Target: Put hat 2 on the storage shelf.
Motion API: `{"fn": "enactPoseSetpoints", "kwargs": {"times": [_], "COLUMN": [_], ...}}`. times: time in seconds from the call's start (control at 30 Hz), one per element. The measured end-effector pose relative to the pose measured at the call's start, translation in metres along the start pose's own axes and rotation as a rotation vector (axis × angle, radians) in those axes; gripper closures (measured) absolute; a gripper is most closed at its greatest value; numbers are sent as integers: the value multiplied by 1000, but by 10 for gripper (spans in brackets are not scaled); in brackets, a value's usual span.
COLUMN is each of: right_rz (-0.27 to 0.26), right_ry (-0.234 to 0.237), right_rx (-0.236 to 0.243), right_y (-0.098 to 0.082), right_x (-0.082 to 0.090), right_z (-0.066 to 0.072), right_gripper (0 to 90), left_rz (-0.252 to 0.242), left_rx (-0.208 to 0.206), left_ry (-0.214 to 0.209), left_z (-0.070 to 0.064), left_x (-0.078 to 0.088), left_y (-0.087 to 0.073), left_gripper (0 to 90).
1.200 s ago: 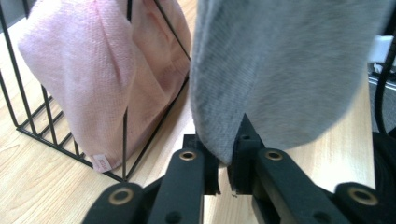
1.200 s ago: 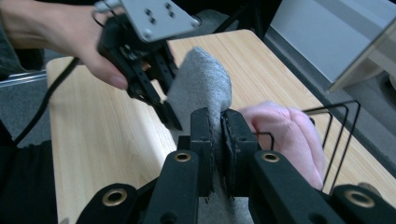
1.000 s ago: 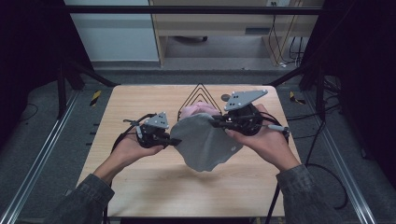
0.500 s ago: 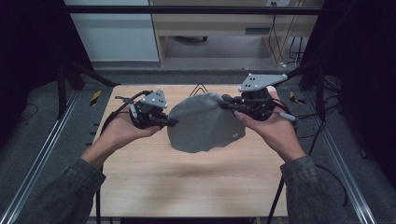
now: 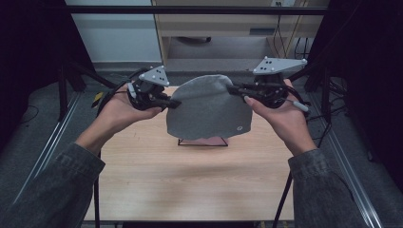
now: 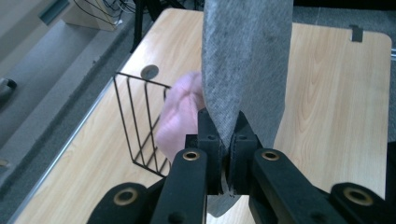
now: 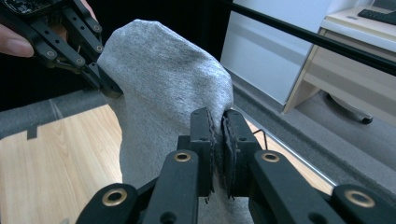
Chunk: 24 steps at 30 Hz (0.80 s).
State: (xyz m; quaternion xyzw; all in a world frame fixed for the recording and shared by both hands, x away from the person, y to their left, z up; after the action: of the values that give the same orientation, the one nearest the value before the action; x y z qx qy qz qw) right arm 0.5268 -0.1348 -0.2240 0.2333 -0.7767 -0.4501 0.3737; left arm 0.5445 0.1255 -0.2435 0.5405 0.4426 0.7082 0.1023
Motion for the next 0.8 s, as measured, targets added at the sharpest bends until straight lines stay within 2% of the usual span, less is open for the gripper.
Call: {"fn": "enactPoseSetpoints", "kwargs": {"times": [0.2, 0.47, 0.63, 0.7, 0.8], "right_rz": [-3, -4, -13, -23, -33], "right_ry": [-10, -21, -30, -48, -63], "right_rx": [-15, -17, -24, -26, -27], "right_y": [4, 7, 9, 12, 15], "right_x": [0, 1, 2, 2, 2], "right_z": [-11, -14, -16, -20, -25], "right_gripper": [840, 839, 840, 839, 840], "left_rz": [5, 3, -13, -35, -39], "left_rx": [-5, -8, -4, 4, 2], "left_ry": [4, 7, 13, 8, 13], "left_z": [3, 3, 4, 7, 11], "left_x": [0, 0, 3, 7, 9], "left_y": [8, 12, 17, 24, 29], "left_gripper": [866, 866, 866, 866, 867]}}
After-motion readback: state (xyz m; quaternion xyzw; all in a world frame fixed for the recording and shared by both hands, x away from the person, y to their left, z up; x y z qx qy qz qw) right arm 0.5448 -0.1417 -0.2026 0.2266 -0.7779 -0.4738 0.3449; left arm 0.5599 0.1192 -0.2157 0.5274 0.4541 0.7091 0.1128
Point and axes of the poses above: each handheld gripper's, and its own axes: x roughly backward along the jaws, y roughly out of its top, z roughly to its left, the point moved 4 cm from there along -x, roughly forward along the jaws, and after that the axes turned 14 degrees about x, right-handed, at the moved point
